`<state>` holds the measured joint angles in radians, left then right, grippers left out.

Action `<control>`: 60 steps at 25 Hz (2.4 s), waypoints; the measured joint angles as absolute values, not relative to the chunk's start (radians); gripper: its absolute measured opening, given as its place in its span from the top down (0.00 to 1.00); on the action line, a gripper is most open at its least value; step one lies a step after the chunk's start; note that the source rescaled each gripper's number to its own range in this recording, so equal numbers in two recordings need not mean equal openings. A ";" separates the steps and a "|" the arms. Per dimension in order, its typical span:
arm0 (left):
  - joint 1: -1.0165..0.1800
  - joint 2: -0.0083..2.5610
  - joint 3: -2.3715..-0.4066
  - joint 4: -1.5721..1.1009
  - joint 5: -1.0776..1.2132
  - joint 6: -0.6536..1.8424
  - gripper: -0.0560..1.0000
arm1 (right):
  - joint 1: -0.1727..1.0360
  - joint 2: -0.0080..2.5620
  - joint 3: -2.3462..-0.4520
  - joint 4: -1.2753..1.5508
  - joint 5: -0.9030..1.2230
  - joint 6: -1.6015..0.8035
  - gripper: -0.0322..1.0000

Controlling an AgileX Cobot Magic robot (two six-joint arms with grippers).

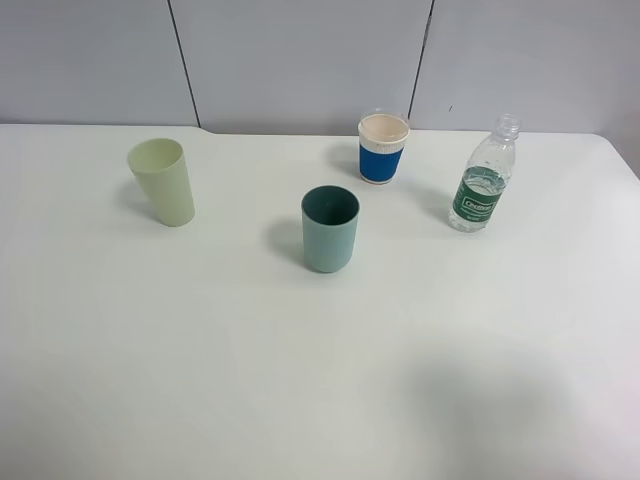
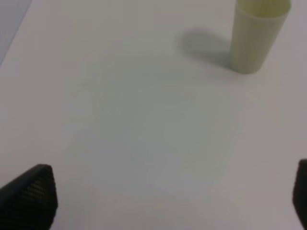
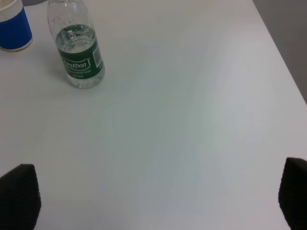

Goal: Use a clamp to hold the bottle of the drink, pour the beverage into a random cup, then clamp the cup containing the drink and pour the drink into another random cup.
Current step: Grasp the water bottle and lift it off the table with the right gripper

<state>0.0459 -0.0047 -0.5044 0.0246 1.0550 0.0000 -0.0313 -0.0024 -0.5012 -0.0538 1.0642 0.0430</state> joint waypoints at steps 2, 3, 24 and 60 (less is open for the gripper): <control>0.046 -0.005 -0.504 0.025 1.055 0.000 0.00 | -0.031 -0.002 -0.501 -0.054 1.064 0.043 0.00; 0.046 -0.005 -0.504 0.025 1.055 0.000 0.00 | -0.031 -0.002 -0.501 -0.054 1.064 0.043 0.00; 0.046 -0.005 -0.504 0.025 1.055 0.000 0.00 | -0.031 -0.002 -0.501 -0.054 1.064 0.043 0.00; 0.046 -0.005 -0.504 0.024 1.055 0.000 0.00 | -0.031 0.442 -0.565 -0.058 0.723 0.042 0.00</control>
<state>0.0459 -0.0047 -0.5044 0.0236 1.0550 0.0000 -0.0313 0.4418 -0.5649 -0.0577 0.7225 0.0416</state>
